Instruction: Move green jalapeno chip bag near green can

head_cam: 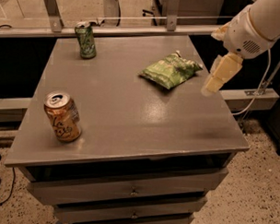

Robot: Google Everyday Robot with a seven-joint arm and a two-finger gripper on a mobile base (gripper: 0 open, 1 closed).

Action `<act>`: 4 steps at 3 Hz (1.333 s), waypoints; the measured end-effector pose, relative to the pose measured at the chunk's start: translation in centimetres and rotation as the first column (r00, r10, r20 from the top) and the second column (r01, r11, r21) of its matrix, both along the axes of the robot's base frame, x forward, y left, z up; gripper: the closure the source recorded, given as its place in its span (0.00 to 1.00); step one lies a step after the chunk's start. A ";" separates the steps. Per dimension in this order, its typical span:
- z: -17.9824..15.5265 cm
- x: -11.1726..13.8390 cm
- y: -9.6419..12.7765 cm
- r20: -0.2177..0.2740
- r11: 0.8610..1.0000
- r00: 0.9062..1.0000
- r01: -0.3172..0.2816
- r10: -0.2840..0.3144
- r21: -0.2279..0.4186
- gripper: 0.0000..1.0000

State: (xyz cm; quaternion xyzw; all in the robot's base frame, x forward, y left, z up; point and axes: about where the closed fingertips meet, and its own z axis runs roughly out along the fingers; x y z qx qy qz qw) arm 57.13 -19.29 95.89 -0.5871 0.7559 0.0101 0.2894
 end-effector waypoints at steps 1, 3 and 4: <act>-2.8 6.1 1.1 0.000 0.995 0.999 0.042 -0.043 0.092 0.00; -8.4 14.1 1.2 -0.057 0.959 0.982 0.187 -0.179 0.214 0.00; -10.2 15.9 0.9 -0.098 0.941 0.968 0.250 -0.233 0.227 0.13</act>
Offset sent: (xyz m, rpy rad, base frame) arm 0.1669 0.0180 -0.0944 0.2562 0.0416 -0.2042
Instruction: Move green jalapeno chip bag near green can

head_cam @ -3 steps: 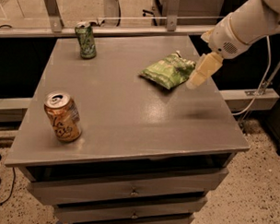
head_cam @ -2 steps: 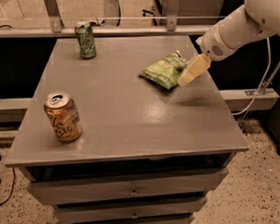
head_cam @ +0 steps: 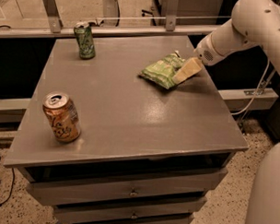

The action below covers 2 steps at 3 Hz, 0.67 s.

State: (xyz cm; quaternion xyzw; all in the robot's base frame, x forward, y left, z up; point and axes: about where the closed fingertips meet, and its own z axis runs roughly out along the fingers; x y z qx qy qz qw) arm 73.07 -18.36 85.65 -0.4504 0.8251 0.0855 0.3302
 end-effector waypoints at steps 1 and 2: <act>-1.4 0.8 0.0 -0.054 0.999 0.998 0.039 -0.037 0.026 0.36; -1.4 1.0 0.1 -0.079 0.998 0.996 0.051 -0.048 0.047 0.59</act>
Offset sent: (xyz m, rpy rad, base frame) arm 0.0108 -0.0036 -0.0066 0.0749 0.0950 -0.0698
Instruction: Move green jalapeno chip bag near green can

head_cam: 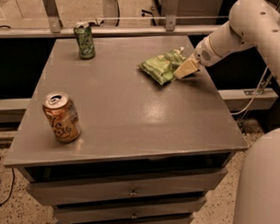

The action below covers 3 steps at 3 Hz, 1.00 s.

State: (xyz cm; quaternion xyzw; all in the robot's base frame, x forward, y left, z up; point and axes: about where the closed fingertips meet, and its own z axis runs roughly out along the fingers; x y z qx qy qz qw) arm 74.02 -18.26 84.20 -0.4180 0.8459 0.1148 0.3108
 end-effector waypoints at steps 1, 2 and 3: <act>1.7 -0.5 0.1 0.021 1.000 1.000 -0.006 0.006 0.023 0.82; 6.3 -1.6 0.3 0.095 0.999 0.995 -0.020 0.016 0.039 1.00; 6.3 -1.6 0.3 0.095 0.999 0.995 -0.020 0.016 0.039 1.00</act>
Offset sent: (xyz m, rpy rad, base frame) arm -0.0294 -0.0018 0.1181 0.0549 -0.1802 0.0207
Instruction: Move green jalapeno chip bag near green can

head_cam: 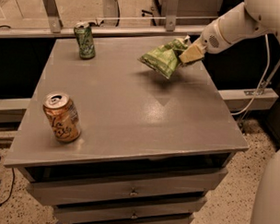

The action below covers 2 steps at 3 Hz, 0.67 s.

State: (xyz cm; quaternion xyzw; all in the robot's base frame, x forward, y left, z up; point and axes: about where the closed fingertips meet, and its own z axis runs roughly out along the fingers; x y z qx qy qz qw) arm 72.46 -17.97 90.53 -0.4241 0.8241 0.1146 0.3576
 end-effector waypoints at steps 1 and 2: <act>0.7 1.0 1.4 0.038 1.000 0.999 -0.008 0.008 0.005 1.00; 2.1 3.9 4.5 0.101 1.000 0.995 -0.018 0.019 -0.003 1.00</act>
Offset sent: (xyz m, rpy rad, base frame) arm 0.0790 0.0882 0.0503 -0.0150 -0.2002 0.0348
